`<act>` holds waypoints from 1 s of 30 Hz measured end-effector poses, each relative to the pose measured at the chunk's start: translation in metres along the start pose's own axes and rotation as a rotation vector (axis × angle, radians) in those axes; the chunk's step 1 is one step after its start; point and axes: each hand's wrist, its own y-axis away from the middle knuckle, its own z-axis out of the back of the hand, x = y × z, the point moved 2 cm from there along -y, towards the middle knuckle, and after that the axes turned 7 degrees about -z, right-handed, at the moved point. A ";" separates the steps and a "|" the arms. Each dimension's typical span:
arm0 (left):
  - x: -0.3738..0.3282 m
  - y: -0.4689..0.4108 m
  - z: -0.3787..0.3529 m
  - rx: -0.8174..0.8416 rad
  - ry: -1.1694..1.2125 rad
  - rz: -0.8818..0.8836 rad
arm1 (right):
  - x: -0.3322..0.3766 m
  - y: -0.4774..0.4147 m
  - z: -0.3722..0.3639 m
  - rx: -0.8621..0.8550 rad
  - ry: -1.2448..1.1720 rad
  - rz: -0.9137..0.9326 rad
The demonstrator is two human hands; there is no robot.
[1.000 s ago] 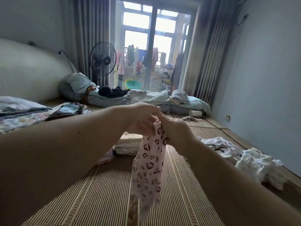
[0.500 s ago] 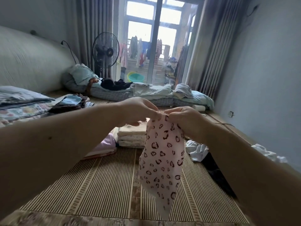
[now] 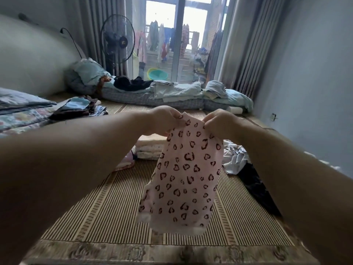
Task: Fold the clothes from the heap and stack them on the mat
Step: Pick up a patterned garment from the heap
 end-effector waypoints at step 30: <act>0.182 0.101 -0.157 0.407 -0.327 0.002 | -0.178 0.089 -0.131 0.558 0.156 -0.110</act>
